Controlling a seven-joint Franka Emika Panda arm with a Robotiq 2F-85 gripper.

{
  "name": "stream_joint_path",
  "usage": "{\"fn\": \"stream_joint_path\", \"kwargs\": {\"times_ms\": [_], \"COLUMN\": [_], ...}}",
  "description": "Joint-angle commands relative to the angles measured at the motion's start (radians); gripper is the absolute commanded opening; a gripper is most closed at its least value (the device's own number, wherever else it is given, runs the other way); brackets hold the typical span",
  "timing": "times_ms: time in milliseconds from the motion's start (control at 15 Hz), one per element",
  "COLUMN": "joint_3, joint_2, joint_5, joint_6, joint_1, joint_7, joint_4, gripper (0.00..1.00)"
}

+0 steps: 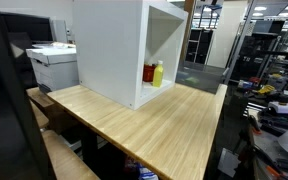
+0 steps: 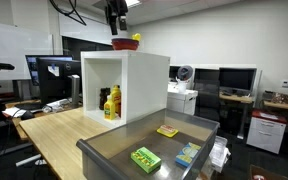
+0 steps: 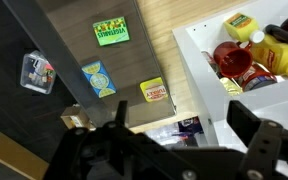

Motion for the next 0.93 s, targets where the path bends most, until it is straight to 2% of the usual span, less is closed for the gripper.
{"fn": "stream_joint_path", "kwargs": {"times_ms": [0, 867], "joint_3": [0.016, 0.014], "joint_2": [-0.042, -0.045], "joint_5": [-0.029, -0.12], "joint_6": [0.042, 0.117], "joint_1": [-0.029, -0.053], "joint_7": [-0.038, -0.036], "joint_4": [-0.081, -0.203], "gripper": [1.0, 1.0]}}
